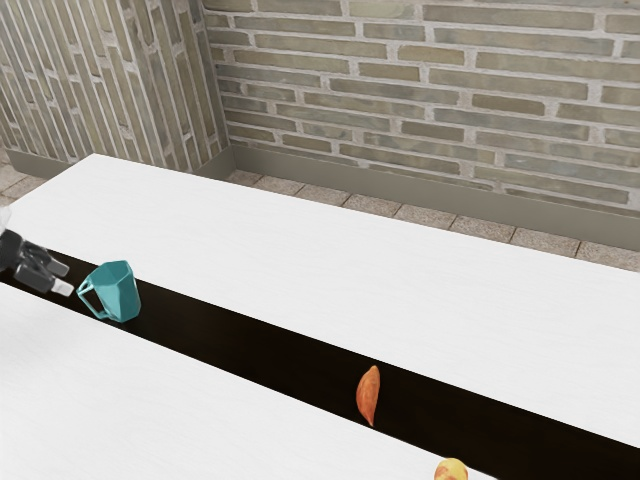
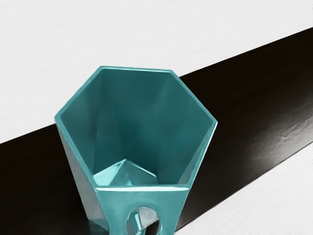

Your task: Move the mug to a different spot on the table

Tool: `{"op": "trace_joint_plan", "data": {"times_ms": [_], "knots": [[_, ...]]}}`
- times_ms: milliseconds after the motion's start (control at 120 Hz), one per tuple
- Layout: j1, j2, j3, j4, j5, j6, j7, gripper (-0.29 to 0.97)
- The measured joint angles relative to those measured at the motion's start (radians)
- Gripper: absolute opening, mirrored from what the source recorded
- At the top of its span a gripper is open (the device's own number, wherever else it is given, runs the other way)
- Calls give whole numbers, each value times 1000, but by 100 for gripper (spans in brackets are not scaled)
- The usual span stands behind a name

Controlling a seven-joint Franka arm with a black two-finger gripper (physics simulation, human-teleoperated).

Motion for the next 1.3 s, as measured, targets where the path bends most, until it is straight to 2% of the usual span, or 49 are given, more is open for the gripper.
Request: {"op": "trace_joint_plan", "data": {"times_ms": [100,333,600,950,1300], "knots": [[-30,-23,50,0,-15,30,53,68],[-62,-43,120,-7,-126,106,132,68],[-99,-71,174,-83,-222,292,168,68],[-139,-86,209,-105,-234,406,196,67],[-146,-100,228,-104,-221,429,214,47]]}}
